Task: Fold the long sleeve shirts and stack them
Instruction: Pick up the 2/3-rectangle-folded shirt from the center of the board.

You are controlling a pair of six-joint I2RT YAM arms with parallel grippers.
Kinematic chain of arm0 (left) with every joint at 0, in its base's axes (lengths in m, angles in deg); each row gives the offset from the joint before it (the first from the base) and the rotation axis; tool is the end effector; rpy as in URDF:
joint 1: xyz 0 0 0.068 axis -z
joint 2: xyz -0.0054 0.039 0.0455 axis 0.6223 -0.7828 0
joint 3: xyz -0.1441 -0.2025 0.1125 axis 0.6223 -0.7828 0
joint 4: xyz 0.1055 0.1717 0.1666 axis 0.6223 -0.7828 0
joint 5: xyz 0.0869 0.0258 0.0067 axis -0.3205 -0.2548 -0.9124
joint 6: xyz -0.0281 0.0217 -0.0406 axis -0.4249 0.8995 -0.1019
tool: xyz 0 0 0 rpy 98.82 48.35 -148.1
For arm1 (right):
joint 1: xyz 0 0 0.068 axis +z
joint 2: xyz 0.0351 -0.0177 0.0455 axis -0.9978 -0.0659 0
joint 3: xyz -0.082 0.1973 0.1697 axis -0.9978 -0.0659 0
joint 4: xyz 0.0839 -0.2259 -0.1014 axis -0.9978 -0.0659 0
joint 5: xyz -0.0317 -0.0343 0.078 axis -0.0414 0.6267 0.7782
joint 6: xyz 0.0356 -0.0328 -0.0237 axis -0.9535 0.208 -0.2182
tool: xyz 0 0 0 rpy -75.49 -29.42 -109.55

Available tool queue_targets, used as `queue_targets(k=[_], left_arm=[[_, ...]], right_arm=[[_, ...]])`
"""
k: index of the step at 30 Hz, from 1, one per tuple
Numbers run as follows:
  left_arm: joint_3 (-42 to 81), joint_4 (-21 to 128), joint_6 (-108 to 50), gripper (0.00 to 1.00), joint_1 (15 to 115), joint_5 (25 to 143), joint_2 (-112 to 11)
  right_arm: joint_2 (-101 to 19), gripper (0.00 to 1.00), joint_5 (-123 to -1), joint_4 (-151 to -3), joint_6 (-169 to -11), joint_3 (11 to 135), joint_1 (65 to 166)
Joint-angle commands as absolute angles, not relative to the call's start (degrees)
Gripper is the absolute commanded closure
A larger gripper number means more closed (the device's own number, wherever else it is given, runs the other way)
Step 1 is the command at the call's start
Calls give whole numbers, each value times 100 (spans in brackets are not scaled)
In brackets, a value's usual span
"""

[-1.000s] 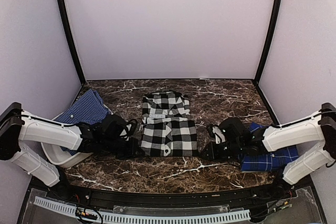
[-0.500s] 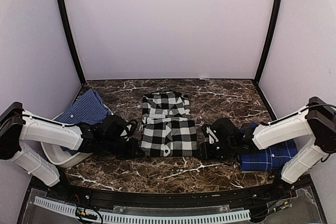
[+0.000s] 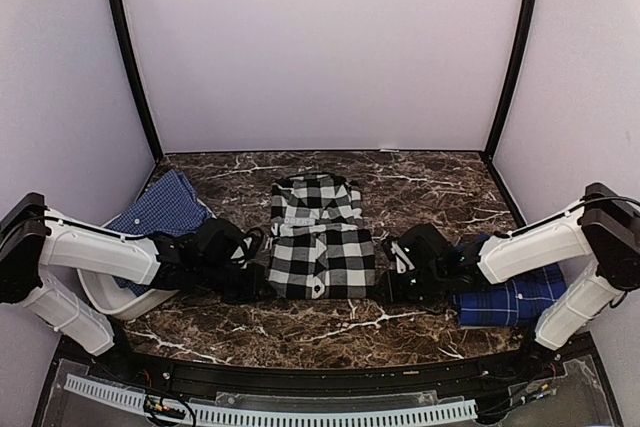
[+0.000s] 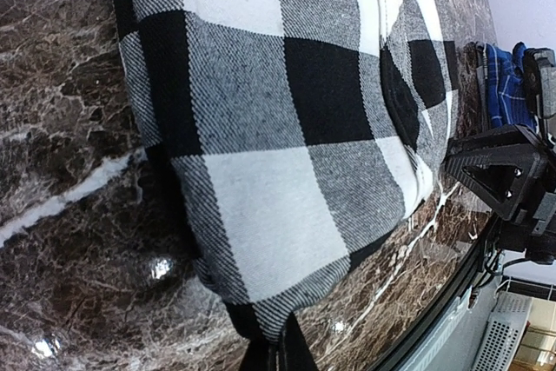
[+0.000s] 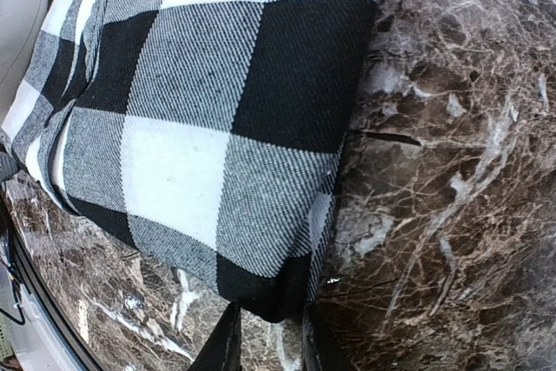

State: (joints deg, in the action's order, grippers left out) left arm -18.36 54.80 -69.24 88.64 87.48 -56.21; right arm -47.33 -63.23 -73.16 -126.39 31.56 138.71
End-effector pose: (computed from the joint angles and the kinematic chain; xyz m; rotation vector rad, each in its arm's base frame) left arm 0.1673 -0.2121 0.1608 0.0864 2.5988 -1.0268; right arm 0.1629 0.2187 0.1331 -0.2653 2.6246 0.8111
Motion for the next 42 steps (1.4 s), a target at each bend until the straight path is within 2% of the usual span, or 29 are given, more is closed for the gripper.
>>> queue_targets(k=[1, 3, 9, 22, 26, 33, 42], left_arm=[[-1675, 5397, -6799, 100, 8897, 8717, -5651], [-1666, 5412, -6777, 100, 8901, 8732, -5664], [-1515, 5357, -6691, 100, 8902, 8792, -5772], [-1621, 4935, -6624, 100, 8897, 8619, -5350], [-1662, 5000, -6673, 100, 8899, 8682, -5404], [-1661, 5031, -6693, 100, 8896, 8652, -5486], [-1640, 5075, -6695, 100, 8901, 8679, -5591]], right_arm=[[-4831, 80, -6282, -7211, -12596, 3314, 13903], [-4826, 82, -6282, -7205, -12608, 3305, 13903], [-4727, 100, -6392, -7420, -12554, 3506, 13902], [-4034, 100, -6393, -7614, -12597, 3299, 13900], [-4331, 90, -6331, -7552, -12523, 3312, 13904], [-4855, 80, -6434, -7617, -12386, 3471, 13913], [-5077, 74, -6763, -8084, -12382, 3719, 14011]])
